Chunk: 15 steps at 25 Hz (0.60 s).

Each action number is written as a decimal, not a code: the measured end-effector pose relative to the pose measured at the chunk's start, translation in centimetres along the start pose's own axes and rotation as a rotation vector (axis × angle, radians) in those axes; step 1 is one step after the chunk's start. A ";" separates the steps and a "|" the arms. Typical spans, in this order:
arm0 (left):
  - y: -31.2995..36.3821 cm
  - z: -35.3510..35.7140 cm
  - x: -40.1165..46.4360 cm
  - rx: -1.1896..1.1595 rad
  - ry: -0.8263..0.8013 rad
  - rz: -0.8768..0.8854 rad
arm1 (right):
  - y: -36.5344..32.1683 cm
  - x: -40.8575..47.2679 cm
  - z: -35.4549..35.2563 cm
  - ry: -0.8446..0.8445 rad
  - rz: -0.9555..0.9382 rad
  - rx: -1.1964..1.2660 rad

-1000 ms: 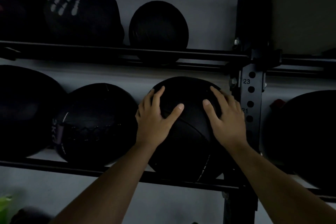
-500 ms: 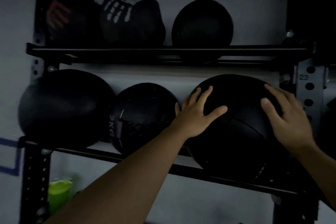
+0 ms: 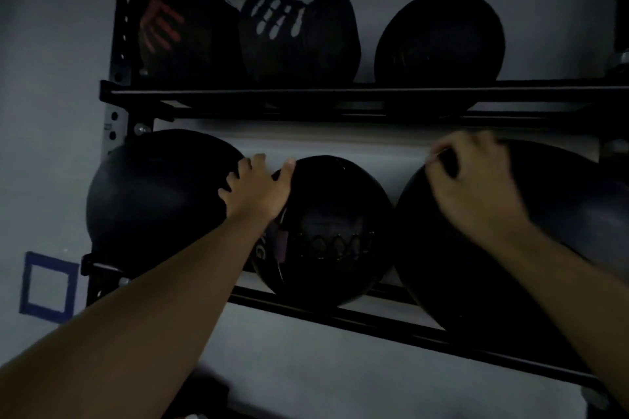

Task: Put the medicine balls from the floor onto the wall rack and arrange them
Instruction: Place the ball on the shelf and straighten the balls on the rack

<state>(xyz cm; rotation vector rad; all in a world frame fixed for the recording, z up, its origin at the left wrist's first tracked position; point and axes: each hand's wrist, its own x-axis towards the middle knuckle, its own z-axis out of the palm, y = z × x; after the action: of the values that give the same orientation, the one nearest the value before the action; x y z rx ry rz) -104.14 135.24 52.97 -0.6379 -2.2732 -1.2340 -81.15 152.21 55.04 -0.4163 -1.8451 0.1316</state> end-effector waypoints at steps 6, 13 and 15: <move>-3.7 -0.4 6.0 -0.241 -0.246 0.113 | -9.9 -2.5 13.9 -0.461 0.313 0.034; -4.8 2.2 7.3 -0.308 -0.373 0.162 | -9.2 0.4 17.1 -0.458 0.326 -0.125; -5.0 2.4 6.0 -0.269 -0.310 0.115 | -7.7 3.0 15.9 -0.604 0.266 -0.114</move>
<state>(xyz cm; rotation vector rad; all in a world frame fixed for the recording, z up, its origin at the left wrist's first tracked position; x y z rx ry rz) -112.26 135.93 52.28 -1.1106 -2.2883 -1.4833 -98.58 147.99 55.04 -0.7639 -2.3880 0.3662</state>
